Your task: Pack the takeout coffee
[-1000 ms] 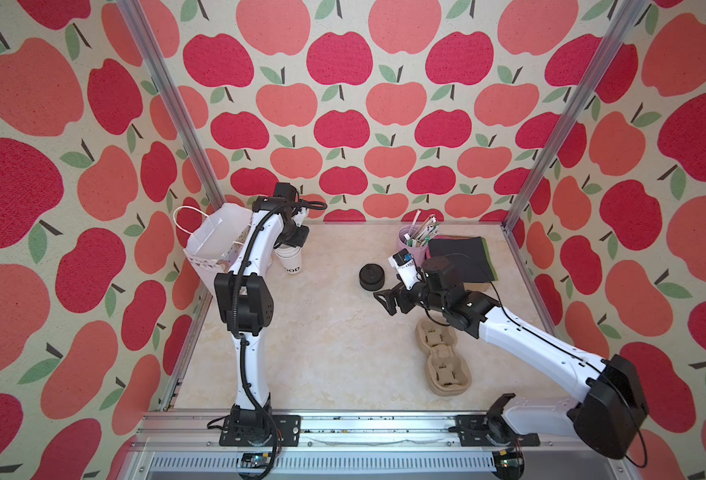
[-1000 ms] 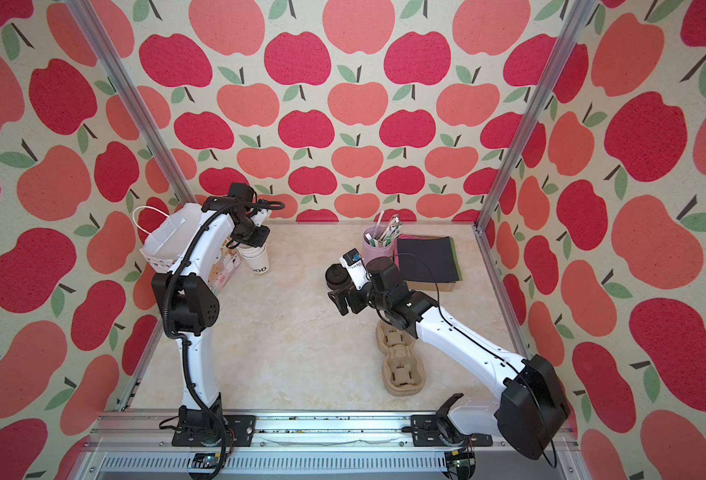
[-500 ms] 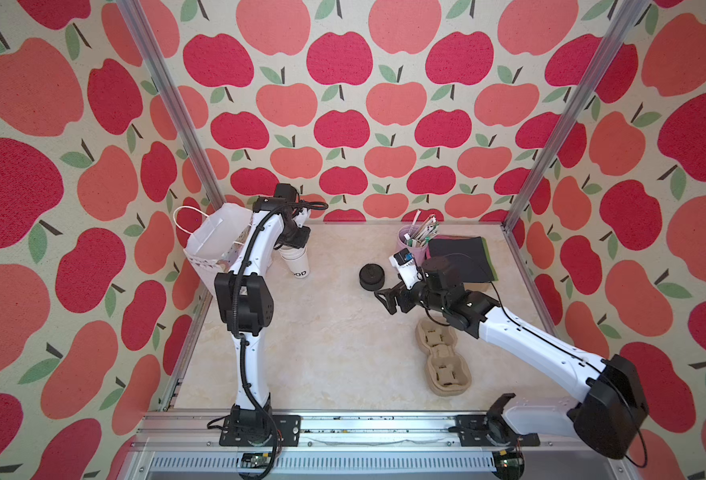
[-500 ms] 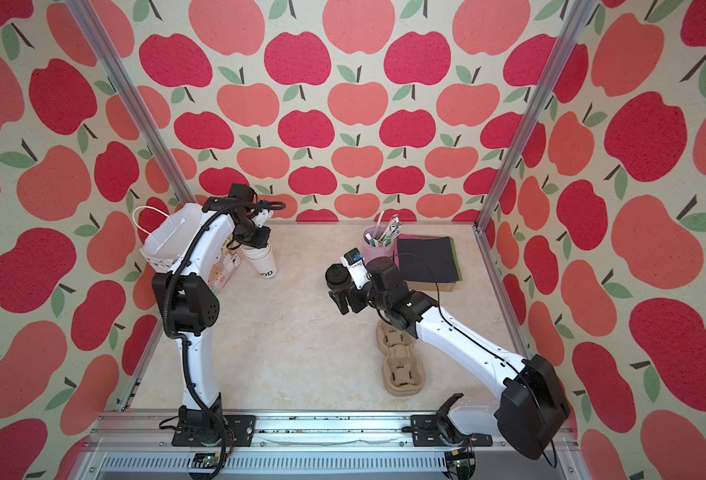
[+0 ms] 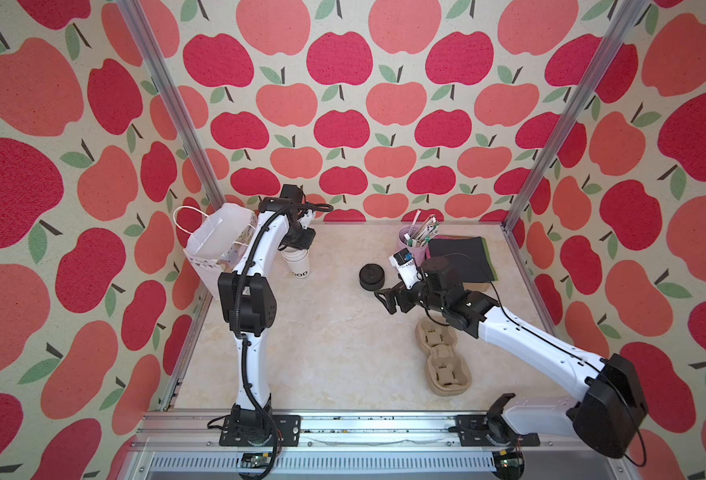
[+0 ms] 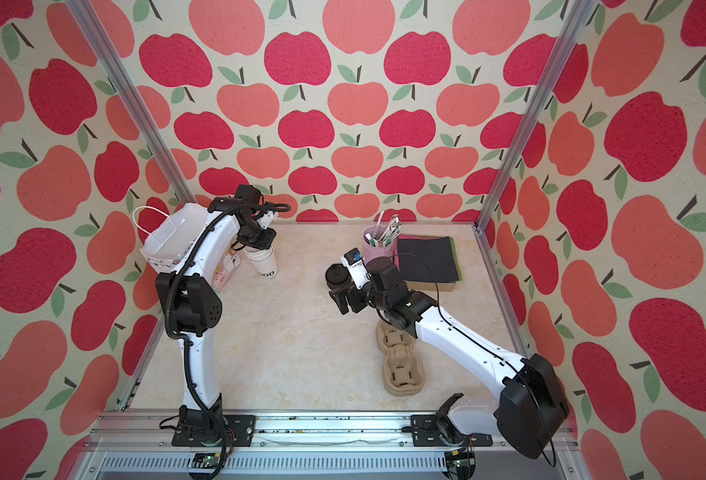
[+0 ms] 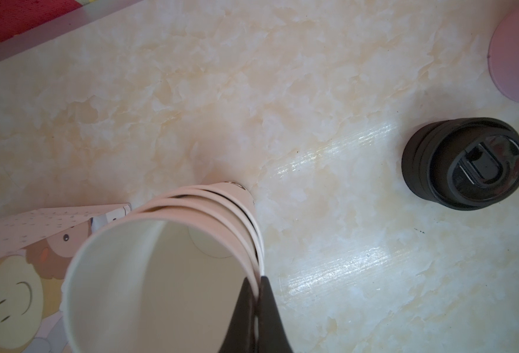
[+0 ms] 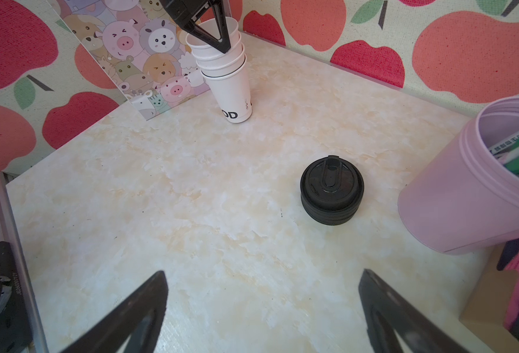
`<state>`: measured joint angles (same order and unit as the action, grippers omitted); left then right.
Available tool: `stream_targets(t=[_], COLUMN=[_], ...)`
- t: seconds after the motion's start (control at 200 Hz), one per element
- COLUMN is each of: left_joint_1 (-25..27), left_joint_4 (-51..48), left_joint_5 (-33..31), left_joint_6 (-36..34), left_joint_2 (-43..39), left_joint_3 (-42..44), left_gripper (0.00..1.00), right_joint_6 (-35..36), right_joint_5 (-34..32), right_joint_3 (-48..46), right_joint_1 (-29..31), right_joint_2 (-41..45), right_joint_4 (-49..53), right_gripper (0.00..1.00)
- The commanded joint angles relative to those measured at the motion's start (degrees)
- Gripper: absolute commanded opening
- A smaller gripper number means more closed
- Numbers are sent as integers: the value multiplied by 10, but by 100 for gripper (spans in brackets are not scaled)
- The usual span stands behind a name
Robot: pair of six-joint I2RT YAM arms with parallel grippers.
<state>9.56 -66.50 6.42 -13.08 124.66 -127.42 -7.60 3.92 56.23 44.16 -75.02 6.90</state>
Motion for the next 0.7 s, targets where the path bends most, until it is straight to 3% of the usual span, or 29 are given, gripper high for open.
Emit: stream_targets(t=[0.0, 0.365, 0.525, 0.695], left_joint_1=[8, 26, 24, 13], left_joint_4=[-15, -24, -14, -3], left_joint_5=[-22, -60, -47, -27], left_joint_6=[-4, -1, -3, 0], left_joint_2=[-14, -41, -54, -61], left_joint_3=[-12, -7, 21, 45], left_gripper=[0, 0, 7, 7], right_joint_6=[-34, -188, -216, -217], right_joint_5=[-2, -98, -98, -105], right_joint_3=[-3, 67, 121, 146], right_joint_1=[6, 67, 78, 78], right_joint_2=[-19, -164, -230, -259], right_joint_4=[-29, -141, -148, -146], right_gripper=[99, 99, 99, 99])
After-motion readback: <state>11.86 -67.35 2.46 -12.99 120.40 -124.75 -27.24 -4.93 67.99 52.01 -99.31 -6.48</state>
